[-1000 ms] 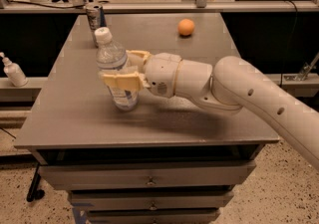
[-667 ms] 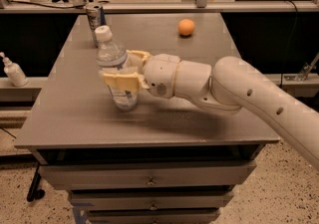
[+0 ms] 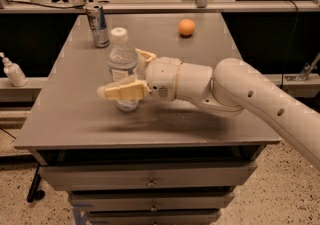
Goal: Place blue plastic bottle upright
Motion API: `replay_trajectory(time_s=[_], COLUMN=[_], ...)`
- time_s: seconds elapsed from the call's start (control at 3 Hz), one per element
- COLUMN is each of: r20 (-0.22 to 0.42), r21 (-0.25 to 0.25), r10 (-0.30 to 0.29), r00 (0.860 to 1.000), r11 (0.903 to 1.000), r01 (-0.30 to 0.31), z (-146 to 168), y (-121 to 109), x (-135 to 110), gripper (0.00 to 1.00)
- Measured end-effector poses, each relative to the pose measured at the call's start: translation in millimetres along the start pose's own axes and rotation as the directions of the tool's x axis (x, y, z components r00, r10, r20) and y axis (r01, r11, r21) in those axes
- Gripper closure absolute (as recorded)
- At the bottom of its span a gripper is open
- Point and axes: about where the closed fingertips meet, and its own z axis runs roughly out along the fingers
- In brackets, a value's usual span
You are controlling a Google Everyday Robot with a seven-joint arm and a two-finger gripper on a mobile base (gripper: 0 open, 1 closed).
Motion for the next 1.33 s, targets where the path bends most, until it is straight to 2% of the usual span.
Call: replay_trajectory(time_s=[0.67, 1.33], r20=[-0.042, -0.062], r21=[-0.003, 0.0], r10=[-0.004, -0.016], r00=[0.999, 0.998], r11=[1.0, 0.9999], r01=[0.004, 0.016], z=[-10, -19], y=[0, -4], x=[8, 9], gripper=[0.03, 0.0])
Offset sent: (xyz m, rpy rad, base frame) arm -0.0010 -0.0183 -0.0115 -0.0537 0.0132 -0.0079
